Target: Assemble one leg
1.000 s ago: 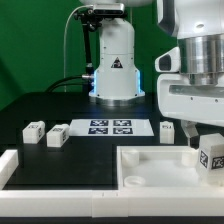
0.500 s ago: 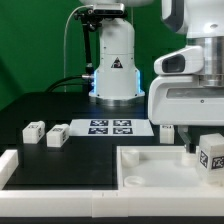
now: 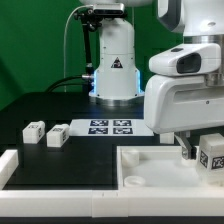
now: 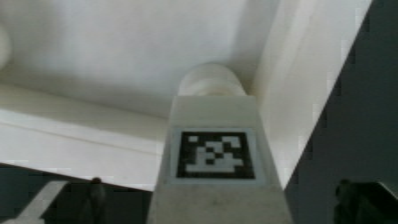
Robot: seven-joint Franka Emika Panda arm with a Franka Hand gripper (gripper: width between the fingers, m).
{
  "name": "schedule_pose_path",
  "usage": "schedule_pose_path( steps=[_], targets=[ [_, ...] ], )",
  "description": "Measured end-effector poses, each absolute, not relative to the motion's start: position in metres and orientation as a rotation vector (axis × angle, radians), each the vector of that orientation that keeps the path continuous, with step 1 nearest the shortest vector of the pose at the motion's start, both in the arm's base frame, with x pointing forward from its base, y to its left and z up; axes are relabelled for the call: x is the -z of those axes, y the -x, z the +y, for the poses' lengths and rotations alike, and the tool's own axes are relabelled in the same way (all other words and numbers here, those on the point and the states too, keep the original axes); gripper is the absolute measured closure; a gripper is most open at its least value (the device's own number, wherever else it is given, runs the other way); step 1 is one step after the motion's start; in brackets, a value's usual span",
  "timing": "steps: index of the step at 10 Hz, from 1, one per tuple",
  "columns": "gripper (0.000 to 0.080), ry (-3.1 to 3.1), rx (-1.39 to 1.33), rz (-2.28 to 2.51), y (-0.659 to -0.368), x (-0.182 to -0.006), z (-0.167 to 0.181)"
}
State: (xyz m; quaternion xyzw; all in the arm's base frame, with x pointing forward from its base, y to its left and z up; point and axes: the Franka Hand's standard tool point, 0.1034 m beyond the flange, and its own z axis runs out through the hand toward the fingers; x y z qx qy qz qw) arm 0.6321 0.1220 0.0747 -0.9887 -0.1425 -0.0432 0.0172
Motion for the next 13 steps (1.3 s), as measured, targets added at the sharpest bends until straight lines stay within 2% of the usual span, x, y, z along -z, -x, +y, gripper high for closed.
schedule_pose_path(
  steps=[2,3,4,5,6,8,13],
  targets=[
    [0.0151,3.075,0.134,-0.422,-0.6321,-0.0747,0.122],
    [0.0284,3.075,0.134,-0.421,-0.6321,-0.0747,0.122],
    [0.0284,3.075,0.134,-0.421,-0.6321,-0.0747,0.122],
    [0.0435,3.077,0.133,-0.392,-0.6321,-0.0747,0.1222],
    [0.0509,3.081,0.133,-0.351,-0.6321,-0.0747,0.122],
    [0.0509,3.086,0.133,-0.288,-0.6323,-0.0749,0.1219],
    [0.0509,2.908,0.146,0.977,-0.6298,-0.074,0.1152]
  ],
)
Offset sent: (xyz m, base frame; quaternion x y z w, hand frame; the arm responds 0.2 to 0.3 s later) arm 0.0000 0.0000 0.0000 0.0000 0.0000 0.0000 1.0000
